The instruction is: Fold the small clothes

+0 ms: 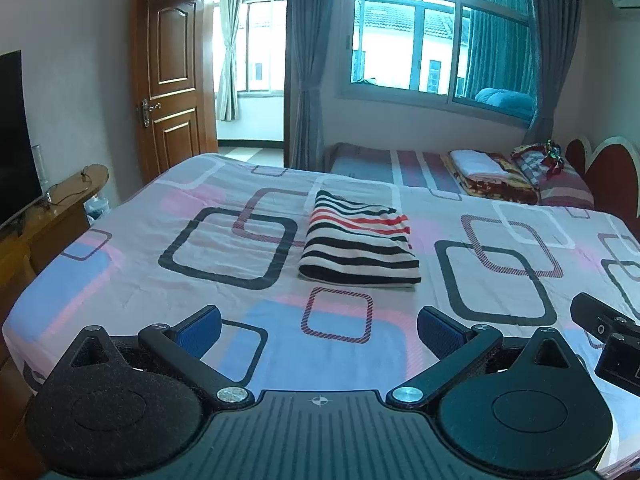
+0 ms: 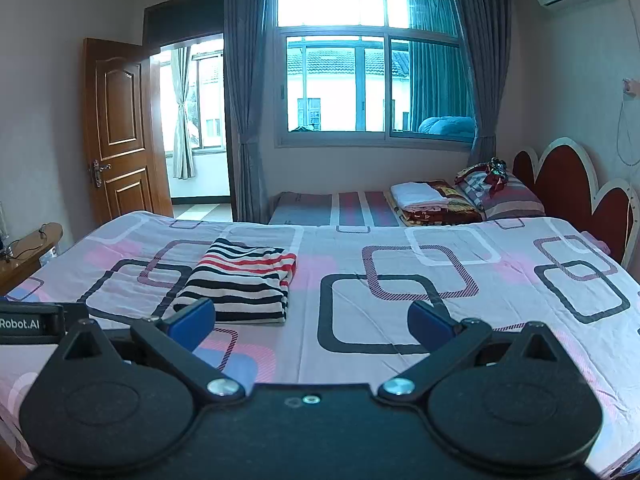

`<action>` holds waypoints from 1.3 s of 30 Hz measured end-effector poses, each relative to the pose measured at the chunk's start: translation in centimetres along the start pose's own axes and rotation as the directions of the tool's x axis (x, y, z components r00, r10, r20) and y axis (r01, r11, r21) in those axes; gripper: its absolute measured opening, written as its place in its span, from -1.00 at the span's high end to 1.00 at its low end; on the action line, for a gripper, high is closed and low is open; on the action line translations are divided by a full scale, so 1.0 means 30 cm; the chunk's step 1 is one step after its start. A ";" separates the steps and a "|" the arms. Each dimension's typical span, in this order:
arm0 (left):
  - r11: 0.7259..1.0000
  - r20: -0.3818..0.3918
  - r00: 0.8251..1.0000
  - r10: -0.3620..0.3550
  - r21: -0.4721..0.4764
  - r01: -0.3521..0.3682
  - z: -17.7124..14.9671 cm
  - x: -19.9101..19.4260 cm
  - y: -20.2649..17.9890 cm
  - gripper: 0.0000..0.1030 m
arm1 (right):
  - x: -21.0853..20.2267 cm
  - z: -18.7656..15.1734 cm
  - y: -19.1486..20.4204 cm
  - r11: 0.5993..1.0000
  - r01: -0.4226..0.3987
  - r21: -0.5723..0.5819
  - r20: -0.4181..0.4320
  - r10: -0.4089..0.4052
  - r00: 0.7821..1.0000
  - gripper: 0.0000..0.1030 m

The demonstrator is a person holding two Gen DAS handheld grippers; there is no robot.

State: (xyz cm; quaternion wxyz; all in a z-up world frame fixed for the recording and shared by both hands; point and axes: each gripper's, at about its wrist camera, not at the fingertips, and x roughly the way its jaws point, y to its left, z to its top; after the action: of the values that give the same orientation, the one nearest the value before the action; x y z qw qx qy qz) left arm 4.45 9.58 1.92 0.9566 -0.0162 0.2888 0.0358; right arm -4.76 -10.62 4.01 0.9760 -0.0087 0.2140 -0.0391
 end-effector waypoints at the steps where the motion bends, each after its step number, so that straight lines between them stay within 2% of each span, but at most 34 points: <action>1: 1.000 0.001 1.000 0.002 0.000 -0.002 0.001 0.002 -0.001 -1.00 | 0.000 0.000 0.000 1.000 0.000 0.000 0.000 0.000 1.000 -0.99; 39: 1.000 0.002 1.000 0.022 0.018 -0.022 -0.010 0.034 -0.021 -1.00 | 0.051 -0.021 -0.018 1.000 -0.002 0.013 -0.037 0.002 0.999 -0.99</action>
State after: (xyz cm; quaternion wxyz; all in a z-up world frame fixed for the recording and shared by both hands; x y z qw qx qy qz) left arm 5.17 8.99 1.12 0.9565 -0.0043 0.2883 0.0438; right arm -3.68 -11.27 2.82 0.9719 -0.0012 0.2319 -0.0396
